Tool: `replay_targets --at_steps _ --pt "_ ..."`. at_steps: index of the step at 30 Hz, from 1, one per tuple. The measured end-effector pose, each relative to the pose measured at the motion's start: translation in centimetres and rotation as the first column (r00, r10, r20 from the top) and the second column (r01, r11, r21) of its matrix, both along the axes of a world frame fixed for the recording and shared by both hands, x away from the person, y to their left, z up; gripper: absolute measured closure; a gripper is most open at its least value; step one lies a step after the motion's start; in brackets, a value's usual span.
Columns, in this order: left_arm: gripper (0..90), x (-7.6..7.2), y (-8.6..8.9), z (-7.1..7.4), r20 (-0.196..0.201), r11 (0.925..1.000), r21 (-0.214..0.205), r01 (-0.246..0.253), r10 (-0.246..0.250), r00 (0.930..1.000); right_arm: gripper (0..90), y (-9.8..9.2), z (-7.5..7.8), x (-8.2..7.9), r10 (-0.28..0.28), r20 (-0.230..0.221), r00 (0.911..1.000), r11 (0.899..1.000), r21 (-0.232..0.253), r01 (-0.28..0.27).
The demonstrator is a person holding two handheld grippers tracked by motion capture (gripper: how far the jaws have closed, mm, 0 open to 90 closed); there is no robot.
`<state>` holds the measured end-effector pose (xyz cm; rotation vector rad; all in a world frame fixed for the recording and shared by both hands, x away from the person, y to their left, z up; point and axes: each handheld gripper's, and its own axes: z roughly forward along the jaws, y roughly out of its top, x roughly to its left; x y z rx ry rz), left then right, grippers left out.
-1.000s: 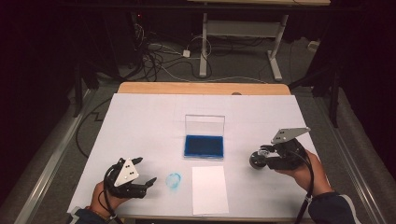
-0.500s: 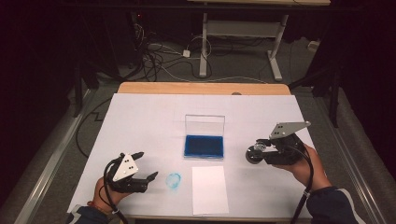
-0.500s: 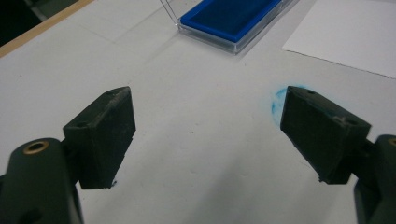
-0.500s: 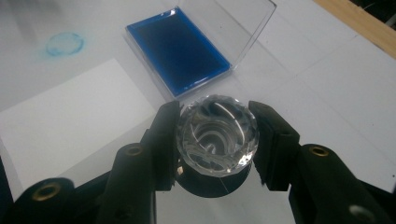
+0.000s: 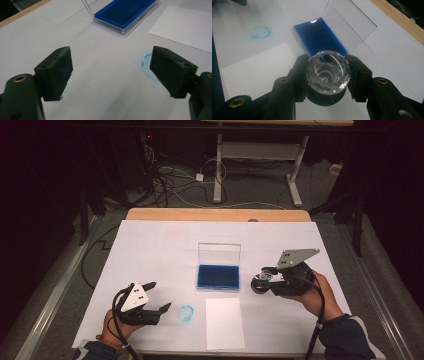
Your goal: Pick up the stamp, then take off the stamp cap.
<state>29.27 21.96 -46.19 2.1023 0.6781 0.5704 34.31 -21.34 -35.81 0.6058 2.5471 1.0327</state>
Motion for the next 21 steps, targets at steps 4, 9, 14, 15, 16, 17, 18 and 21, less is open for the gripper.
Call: replay_targets --at_steps 4,9,14,15,16,17,18,21 --pt "17.7 0.1 -0.4 -0.1 -0.011 0.9995 -0.032 -0.001 0.001 0.9999 56.9 0.3 0.1 -0.2 0.003 0.005 1.0 1.0 0.008 -0.003" --pt "18.4 0.4 -1.2 0.2 -0.013 0.9982 0.004 0.06 -0.06 0.9981 57.0 0.8 0.3 -0.6 -0.003 0.017 0.9999 0.999 0.038 0.002" --pt "18.2 0.3 -2.7 0.4 -0.002 0.9951 0.003 0.099 -0.099 0.9951 57.0 2.1 0.6 -1.1 0.031 0.024 0.9992 0.998 0.059 -0.032" --pt "18.1 0.3 -3.1 0.5 -0.002 0.9938 0.007 0.111 -0.111 0.9939 57.0 2.4 0.6 -1.2 0.033 0.027 0.9991 0.997 0.067 -0.034" --pt "18.1 0.2 -3.5 0.6 0.003 0.9927 0.006 0.12 -0.12 0.9927 57.0 2.7 0.7 -1.3 0.045 0.024 0.9987 0.996 0.074 -0.047" --pt "18.0 0.2 -4.3 0.7 0.013 0.9906 -0.001 0.137 -0.137 0.9905 57.0 3.1 0.7 -1.4 0.054 0.023 0.9983 0.995 0.078 -0.056" --pt "17.5 0.2 -4.3 0.7 0.013 0.9906 -0.001 0.137 -0.137 0.9905 57.0 3.4 0.7 -1.5 0.062 0.025 0.9978 0.995 0.081 -0.064" --pt "16.6 0.2 -5.5 0.8 0.012 0.9861 -0.003 0.166 -0.166 0.986 57.0 4.4 0.7 -1.7 0.086 0.022 0.9961 0.991 0.097 -0.088"
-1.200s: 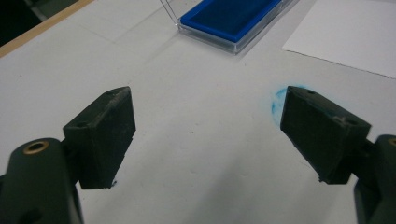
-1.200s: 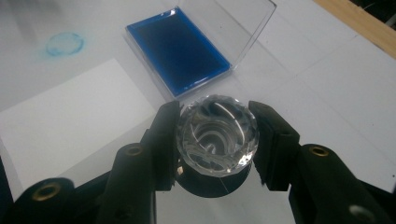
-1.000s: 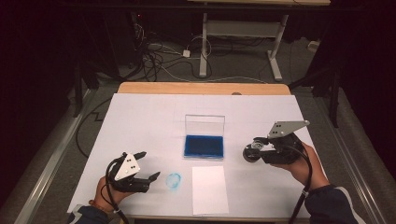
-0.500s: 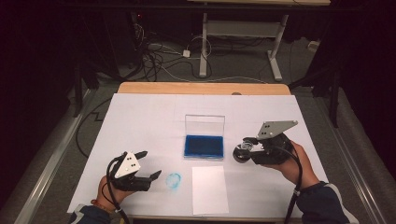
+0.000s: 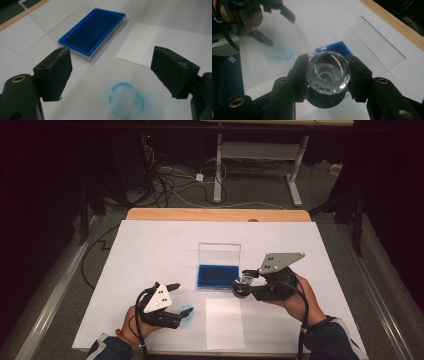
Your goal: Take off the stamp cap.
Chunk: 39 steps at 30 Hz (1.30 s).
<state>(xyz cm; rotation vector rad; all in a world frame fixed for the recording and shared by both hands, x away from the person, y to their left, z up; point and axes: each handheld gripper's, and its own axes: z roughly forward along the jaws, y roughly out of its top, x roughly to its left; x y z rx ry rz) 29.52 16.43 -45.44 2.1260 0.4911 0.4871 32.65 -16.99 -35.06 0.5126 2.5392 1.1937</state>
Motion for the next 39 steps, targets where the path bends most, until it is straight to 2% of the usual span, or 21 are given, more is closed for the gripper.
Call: replay_targets --at_steps 4,5,6,10,17,23,27,31,36,39 --pt "14.1 0.1 -1.6 0.0 0.004 0.9996 0.004 0.026 -0.026 0.9996 57.0 1.4 0.0 -0.1 0.038 -0.006 0.9993 0.999 0.01 -0.038" --pt "14.1 0.2 -1.9 0.0 -0.001 0.9993 -0.005 0.036 -0.036 0.9994 57.0 1.4 0.0 -0.1 0.038 -0.006 0.9993 0.999 0.01 -0.038" --pt "14.1 0.4 -2.4 0.1 -0.015 0.9976 -0.026 0.064 -0.064 0.9978 57.0 2.0 0.0 -0.2 0.062 -0.014 0.998 0.998 0.024 -0.062" --pt "14.1 0.5 -3.5 0.3 -0.015 0.995 -0.041 0.091 -0.092 0.9956 57.0 3.2 -0.1 -0.6 0.086 -0.01 0.9962 0.996 0.014 -0.086" --pt "14.1 0.4 -6.3 0.0 -0.02 0.9894 -0.023 0.143 -0.144 0.9894 57.0 4.6 -0.7 -1.3 0.116 -0.022 0.993 0.993 0.027 -0.116" --pt "14.7 0.4 -7.0 0.2 -0.009 0.9878 -0.045 0.149 -0.15 0.9887 57.0 5.3 -1.3 -1.7 0.141 -0.03 0.9896 0.989 0.052 -0.139" --pt "17.4 0.2 -7.5 0.2 0.002 0.9897 -0.037 0.138 -0.138 0.9904 56.9 5.4 -1.5 -1.7 0.137 -0.032 0.9901 0.989 0.052 -0.135" --pt "24.0 0.3 -7.4 0.2 -0.009 0.9888 -0.031 0.146 -0.146 0.9892 56.9 5.5 -1.8 -1.8 0.146 -0.041 0.9884 0.989 0.037 -0.145" --pt "24.2 0.3 -7.4 0.1 -0.022 0.9878 -0.033 0.152 -0.153 0.988 56.9 5.5 -2.1 -1.6 0.126 -0.038 0.9913 0.992 0.029 -0.125" --pt "25.9 0.4 -7.5 -0.1 -0.032 0.989 -0.025 0.145 -0.146 0.9887 56.9 5.4 -2.2 -1.5 0.133 -0.044 0.9901 0.991 0.032 -0.132"
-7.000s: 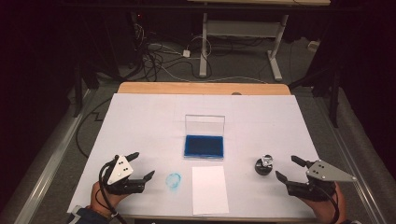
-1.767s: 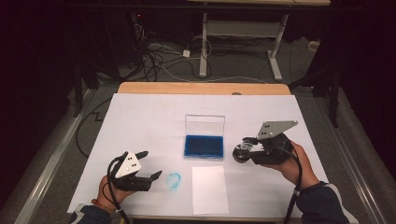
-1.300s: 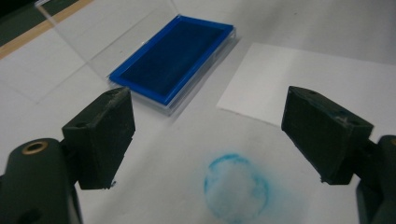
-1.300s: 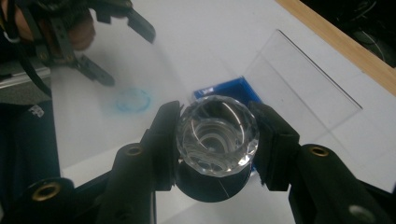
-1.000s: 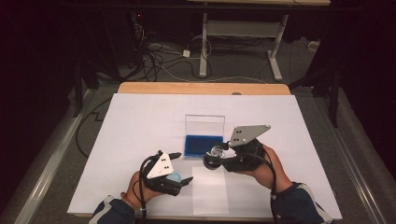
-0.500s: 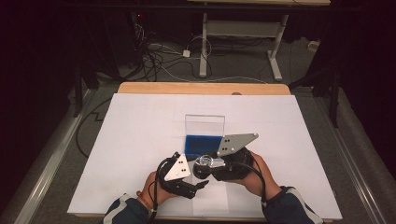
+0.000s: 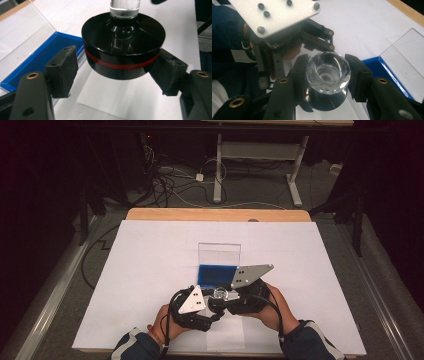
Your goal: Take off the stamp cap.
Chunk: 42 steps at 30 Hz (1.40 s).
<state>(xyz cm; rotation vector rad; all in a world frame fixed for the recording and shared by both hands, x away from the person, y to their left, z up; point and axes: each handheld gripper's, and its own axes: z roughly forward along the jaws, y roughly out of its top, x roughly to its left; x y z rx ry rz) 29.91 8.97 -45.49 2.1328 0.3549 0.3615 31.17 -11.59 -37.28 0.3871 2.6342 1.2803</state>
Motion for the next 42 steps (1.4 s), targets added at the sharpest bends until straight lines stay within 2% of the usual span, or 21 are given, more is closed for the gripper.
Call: replay_targets --at_steps 13,21,26,27,29,35,37,42 --pt "26.2 0.2 0.1 -0.2 -0.013 1.0 0.005 0.001 -0.001 0.9999 56.9 0.4 -0.5 -0.1 0.005 -0.003 1.0 1.0 -0.015 -0.005" --pt "26.7 0.3 0.0 -0.5 -0.018 0.9997 0.025 0.005 -0.004 0.9998 56.9 0.3 -0.7 0.0 0.007 -0.003 1.0 1.0 -0.025 -0.007" --pt "30.6 0.3 0.0 -0.5 -0.019 0.9993 0.033 0.018 -0.017 0.9997 56.9 0.4 -0.8 0.0 0.003 -0.003 1.0 1.0 -0.031 -0.003" --pt "35.6 0.3 0.0 -0.6 -0.024 0.9989 0.036 0.031 -0.03 0.9993 56.9 0.3 -0.9 0.0 0.0 -0.002 1.0 1.0 -0.031 0.0" --pt "35.6 0.2 -0.1 -0.6 -0.012 0.9987 0.046 0.023 -0.023 0.9997 56.9 0.3 -0.9 0.0 0.002 -0.005 1.0 0.999 -0.033 -0.002" --pt "36.3 0.2 -0.3 -0.6 -0.012 0.9966 0.08 0.02 -0.019 0.9997 57.0 0.3 -1.1 0.1 0.006 -0.003 1.0 0.999 -0.042 -0.006" --pt "36.4 0.1 -0.3 -0.6 -0.02 0.9964 0.082 0.019 -0.018 0.9997 56.9 0.3 -1.2 0.0 0.001 -0.008 1.0 0.999 -0.044 -0.002" --pt "36.8 0.0 -0.4 -0.6 -0.008 0.9932 0.116 0.013 -0.012 0.9999 57.0 0.2 -1.3 0.1 0.002 -0.027 0.9996 0.998 -0.056 -0.003"
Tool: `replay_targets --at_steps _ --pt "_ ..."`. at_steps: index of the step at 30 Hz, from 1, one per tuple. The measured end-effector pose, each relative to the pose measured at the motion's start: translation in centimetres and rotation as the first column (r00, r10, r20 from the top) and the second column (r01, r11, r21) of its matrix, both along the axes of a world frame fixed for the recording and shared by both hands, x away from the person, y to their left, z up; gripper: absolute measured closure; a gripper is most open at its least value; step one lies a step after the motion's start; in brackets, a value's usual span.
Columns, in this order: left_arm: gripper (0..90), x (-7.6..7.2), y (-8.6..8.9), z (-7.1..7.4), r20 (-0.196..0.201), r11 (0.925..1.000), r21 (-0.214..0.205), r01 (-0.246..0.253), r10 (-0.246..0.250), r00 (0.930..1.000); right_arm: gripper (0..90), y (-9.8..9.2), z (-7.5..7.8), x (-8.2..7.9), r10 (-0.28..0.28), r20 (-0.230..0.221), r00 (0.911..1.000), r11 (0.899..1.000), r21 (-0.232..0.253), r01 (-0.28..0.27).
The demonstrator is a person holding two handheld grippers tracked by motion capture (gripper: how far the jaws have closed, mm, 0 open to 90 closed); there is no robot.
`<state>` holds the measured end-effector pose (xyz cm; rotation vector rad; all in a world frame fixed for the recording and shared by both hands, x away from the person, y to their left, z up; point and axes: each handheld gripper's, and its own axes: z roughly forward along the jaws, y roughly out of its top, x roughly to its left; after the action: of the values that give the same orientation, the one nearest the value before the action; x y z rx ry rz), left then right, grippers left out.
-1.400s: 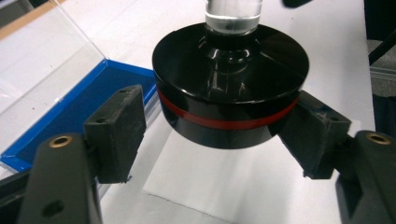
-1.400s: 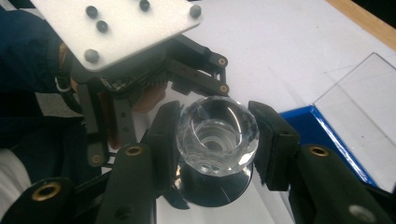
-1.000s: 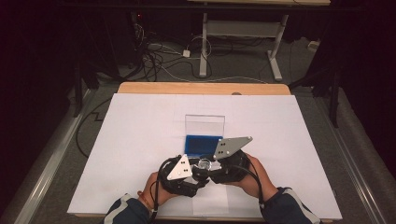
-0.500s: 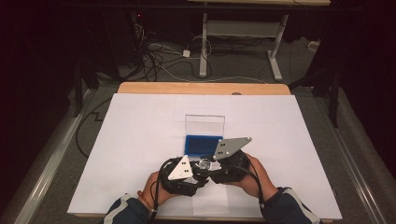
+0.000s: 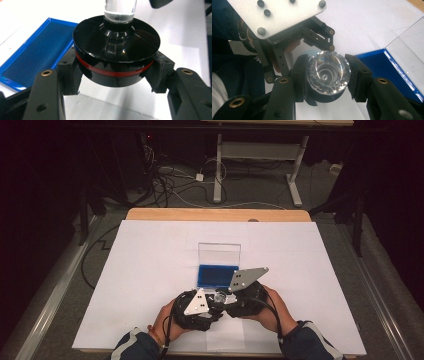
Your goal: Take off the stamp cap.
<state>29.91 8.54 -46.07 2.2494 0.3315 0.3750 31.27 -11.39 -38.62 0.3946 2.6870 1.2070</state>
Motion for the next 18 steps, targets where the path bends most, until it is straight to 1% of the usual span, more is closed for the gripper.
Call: replay_targets --at_steps 3,4,5,6,8,9,10,11,13,15,17,18 --pt "36.9 -0.04 -0.03 -0.03 0.004 0.9997 0.024 0.004 -0.004 1.0 57.0 -0.01 -0.15 0.0 -0.002 -0.005 1.0 1.0 -0.001 0.002" --pt "36.9 -0.03 0.03 -0.04 0.001 0.9998 0.02 0.007 -0.007 1.0 57.1 -0.05 -0.21 0.07 0.001 -0.011 0.9999 1.0 0.0 -0.001" --pt "37.0 -0.05 0.06 -0.03 0.003 0.9998 0.017 0.009 -0.009 1.0 57.1 -0.26 -0.26 0.25 0.006 -0.024 0.9997 1.0 0.014 -0.005" --pt "37.0 -0.08 0.07 -0.02 0.006 0.9998 0.017 0.008 -0.008 0.9999 57.1 -0.26 -0.26 0.25 0.006 -0.024 0.9997 1.0 0.014 -0.005" --pt "37.0 -0.01 0.15 -0.04 -0.008 0.9999 -0.003 0.012 -0.012 0.9999 57.1 -0.56 -0.31 0.47 0.003 -0.044 0.999 1.0 0.03 -0.002" --pt "37.0 -0.02 0.11 -0.05 -0.007 1.0 -0.003 0.005 -0.005 1.0 57.1 -0.73 -0.38 0.51 -0.005 -0.05 0.9988 0.999 0.042 0.007" --pt "37.0 -0.04 0.05 -0.04 -0.004 1.0 0.004 0.001 -0.001 1.0 57.1 -0.73 -0.38 0.51 -0.005 -0.05 0.9988 0.999 0.042 0.007" --pt "37.0 -0.02 0.03 -0.04 -0.01 1.0 0.003 0.0 0.0 0.9999 57.1 -0.69 -0.39 0.43 -0.008 -0.048 0.9988 0.999 0.039 0.01" --pt "37.1 -0.04 -0.04 -0.04 -0.012 0.9999 0.008 -0.009 0.009 0.9999 57.1 -0.56 -0.37 0.23 -0.008 -0.026 0.9996 0.999 0.034 0.009" --pt "37.1 -0.02 0.0 -0.04 -0.018 0.9999 0.002 -0.011 0.011 0.9998 57.1 -0.52 -0.4 0.08 -0.015 -0.017 0.9997 0.999 0.034 0.016" --pt "37.1 -0.01 -0.02 -0.07 -0.018 0.9999 0.009 -0.013 0.013 0.9998 57.1 -0.52 -0.47 -0.09 -0.024 -0.008 0.9997 0.999 0.032 0.024" --pt "37.1 0.02 -0.03 -0.12 -0.024 0.9999 0.003 -0.012 0.012 0.9996 57.1 -0.51 -0.51 -0.13 -0.022 -0.002 0.9997 0.999 0.032 0.023"
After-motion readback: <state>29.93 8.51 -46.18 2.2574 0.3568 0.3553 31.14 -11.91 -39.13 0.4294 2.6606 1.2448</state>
